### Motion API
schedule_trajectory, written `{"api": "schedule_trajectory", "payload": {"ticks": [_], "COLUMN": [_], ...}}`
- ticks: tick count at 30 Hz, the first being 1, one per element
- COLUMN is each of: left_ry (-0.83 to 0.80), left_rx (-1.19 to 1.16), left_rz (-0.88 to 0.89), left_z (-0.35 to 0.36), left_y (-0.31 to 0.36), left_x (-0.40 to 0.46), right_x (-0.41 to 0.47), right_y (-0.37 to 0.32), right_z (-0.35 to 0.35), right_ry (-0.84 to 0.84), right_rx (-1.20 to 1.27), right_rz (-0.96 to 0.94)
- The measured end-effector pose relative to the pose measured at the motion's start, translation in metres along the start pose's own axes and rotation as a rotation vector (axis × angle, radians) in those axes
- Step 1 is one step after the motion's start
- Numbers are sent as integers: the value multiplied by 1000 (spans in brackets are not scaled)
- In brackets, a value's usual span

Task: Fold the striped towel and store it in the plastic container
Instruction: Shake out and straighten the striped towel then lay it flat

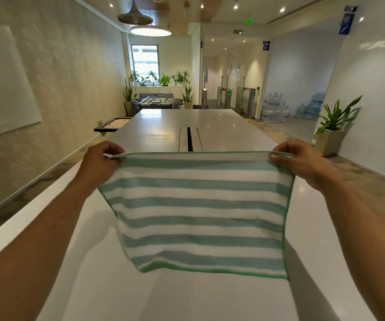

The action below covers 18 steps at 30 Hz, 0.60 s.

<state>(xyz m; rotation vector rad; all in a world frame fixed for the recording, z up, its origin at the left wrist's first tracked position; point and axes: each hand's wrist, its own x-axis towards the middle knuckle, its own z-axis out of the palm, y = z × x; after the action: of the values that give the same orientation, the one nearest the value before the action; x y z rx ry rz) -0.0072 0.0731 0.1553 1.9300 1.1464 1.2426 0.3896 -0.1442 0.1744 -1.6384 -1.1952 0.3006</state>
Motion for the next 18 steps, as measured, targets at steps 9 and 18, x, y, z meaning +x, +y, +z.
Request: {"api": "schedule_trajectory", "payload": {"ticks": [9, 18], "left_ry": [432, -651], "left_rx": [-128, -477], "left_rz": [-60, -100], "left_z": [16, -10], "left_y": [-11, 14], "left_x": [-22, -27], "right_x": [-1, -20], "right_y": [12, -13], "right_z": [30, 22], "right_ry": [358, -506], "right_rx": [379, 553], "right_rz": [148, 76]}}
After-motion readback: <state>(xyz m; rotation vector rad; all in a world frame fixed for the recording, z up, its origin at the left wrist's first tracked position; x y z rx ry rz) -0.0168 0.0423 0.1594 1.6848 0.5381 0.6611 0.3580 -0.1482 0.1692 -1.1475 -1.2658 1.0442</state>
